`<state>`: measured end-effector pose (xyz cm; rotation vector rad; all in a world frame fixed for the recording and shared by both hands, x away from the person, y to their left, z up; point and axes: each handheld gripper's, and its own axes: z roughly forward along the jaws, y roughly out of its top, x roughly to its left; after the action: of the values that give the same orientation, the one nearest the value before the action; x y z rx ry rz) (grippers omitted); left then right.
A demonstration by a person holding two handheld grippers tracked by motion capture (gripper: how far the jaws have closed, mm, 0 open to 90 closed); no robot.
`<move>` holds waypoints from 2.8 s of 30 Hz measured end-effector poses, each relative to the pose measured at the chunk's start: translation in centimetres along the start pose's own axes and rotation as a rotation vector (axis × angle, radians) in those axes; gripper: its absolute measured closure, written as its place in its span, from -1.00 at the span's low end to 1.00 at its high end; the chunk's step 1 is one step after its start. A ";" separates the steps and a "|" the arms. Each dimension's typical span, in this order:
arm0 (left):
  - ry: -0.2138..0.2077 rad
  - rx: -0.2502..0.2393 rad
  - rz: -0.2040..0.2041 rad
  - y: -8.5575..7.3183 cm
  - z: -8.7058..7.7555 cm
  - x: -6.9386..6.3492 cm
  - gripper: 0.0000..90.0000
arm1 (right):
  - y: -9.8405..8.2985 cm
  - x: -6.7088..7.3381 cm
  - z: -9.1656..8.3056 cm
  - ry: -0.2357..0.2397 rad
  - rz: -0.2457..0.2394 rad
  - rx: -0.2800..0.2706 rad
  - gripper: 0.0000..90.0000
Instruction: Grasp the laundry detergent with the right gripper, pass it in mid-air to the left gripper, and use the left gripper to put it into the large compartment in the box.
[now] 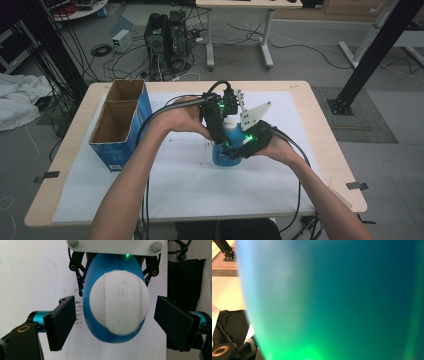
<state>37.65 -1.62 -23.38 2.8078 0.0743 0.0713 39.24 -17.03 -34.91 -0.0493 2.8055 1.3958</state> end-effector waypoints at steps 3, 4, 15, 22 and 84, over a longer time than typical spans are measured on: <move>-0.001 0.000 -0.001 0.1 0.2 0.0 -0.60 | 0.0 0.0 0.0 -0.001 0.001 0.006 -0.03; 0.001 0.005 0.000 0.1 0.3 0.0 -0.60 | 0.0 0.0 0.0 0.001 -0.001 0.007 -0.03; -0.005 0.007 -0.005 0.2 0.8 0.0 -0.51 | 0.0 0.1 0.5 -0.005 0.010 0.009 -0.03; -0.004 0.017 -0.010 0.1 1.2 0.1 -0.45 | -0.1 0.1 0.6 -0.004 0.014 0.017 -0.03; 0.014 0.044 -0.042 -0.3 1.7 -0.1 -0.15 | 0.0 0.5 1.2 0.000 0.044 0.012 -0.22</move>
<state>37.61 -1.93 -25.13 2.8482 0.1398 0.0806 38.72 -16.10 -35.65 0.0119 2.8319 1.3874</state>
